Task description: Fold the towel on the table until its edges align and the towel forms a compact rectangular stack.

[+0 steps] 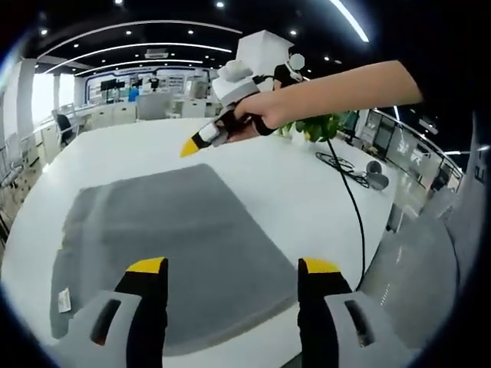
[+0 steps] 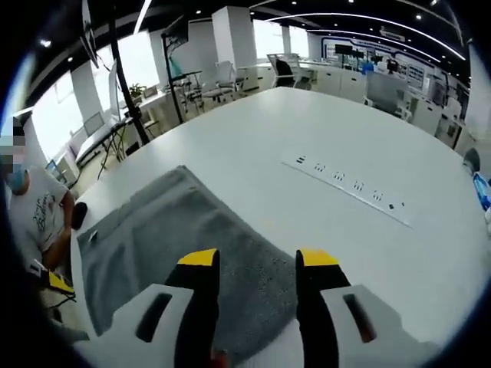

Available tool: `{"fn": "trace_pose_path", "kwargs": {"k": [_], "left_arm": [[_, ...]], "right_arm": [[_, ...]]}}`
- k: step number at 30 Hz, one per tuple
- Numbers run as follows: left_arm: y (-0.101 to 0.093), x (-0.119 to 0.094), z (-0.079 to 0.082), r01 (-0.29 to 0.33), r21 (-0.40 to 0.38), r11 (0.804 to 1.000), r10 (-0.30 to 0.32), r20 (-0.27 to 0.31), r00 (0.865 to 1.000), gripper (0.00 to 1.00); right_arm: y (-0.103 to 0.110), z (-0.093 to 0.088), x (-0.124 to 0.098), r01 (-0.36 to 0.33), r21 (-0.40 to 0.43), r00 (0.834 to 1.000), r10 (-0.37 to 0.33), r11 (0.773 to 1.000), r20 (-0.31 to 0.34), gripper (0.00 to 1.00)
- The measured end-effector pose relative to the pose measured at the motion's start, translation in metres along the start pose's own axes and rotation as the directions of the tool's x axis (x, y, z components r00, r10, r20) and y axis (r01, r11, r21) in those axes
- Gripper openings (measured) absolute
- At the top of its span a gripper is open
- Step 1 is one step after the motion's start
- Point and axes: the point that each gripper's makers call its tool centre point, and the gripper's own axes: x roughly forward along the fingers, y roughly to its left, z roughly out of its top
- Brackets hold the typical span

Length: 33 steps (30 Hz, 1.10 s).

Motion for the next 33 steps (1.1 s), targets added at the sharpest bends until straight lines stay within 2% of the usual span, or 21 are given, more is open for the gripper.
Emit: {"fn": "trace_pose_path", "kwargs": {"k": [3, 5, 11, 13, 15, 17, 19, 23, 29, 33], "left_arm": [[-0.01, 0.006, 0.002, 0.019, 0.018, 1.0, -0.019, -0.001, 1.0, 0.64], [-0.015, 0.01, 0.002, 0.037, 0.022, 0.999, -0.036, -0.009, 0.999, 0.63], [-0.039, 0.021, -0.007, 0.113, 0.039, 0.993, -0.11, -0.077, 0.991, 0.61], [-0.041, 0.026, -0.013, 0.108, 0.048, 0.993, -0.104, -0.091, 0.99, 0.59], [-0.05, 0.029, -0.017, 0.122, 0.06, 0.991, -0.114, -0.122, 0.986, 0.57], [-0.054, 0.032, -0.018, 0.13, 0.061, 0.99, -0.121, -0.126, 0.985, 0.57], [-0.058, 0.035, -0.019, 0.14, 0.07, 0.988, -0.13, -0.137, 0.982, 0.56], [-0.067, 0.039, -0.024, 0.171, 0.08, 0.982, -0.156, -0.165, 0.974, 0.46], [-0.071, 0.047, -0.034, 0.143, 0.057, 0.988, -0.13, -0.19, 0.973, 0.38], [-0.074, 0.05, -0.04, 0.145, 0.047, 0.988, -0.132, -0.212, 0.968, 0.36]], "right_arm": [[-0.007, -0.006, -0.003, 0.005, 0.011, 1.0, -0.005, 1.0, -0.009, 0.38], [-0.009, -0.01, -0.01, 0.01, 0.014, 1.0, -0.009, 1.0, -0.015, 0.37], [-0.024, -0.02, -0.01, 0.02, 0.047, 1.0, -0.019, 0.999, -0.014, 0.34], [-0.029, -0.023, -0.007, 0.019, 0.052, 1.0, -0.018, 0.998, -0.016, 0.34], [-0.022, -0.03, -0.017, 0.013, 0.061, 1.0, -0.012, 0.998, -0.019, 0.34], [-0.032, -0.034, -0.007, 0.014, 0.061, 0.999, -0.012, 0.998, -0.03, 0.34], [-0.032, -0.038, -0.008, 0.013, 0.06, 0.999, -0.011, 0.998, -0.037, 0.34], [-0.037, -0.045, -0.003, 0.008, 0.067, 0.999, -0.004, 0.998, -0.051, 0.33], [-0.038, -0.052, 0.004, -0.011, 0.072, 0.998, 0.015, 0.997, -0.061, 0.32], [-0.034, -0.055, 0.007, -0.033, 0.068, 0.997, 0.038, 0.997, -0.074, 0.31]]}}
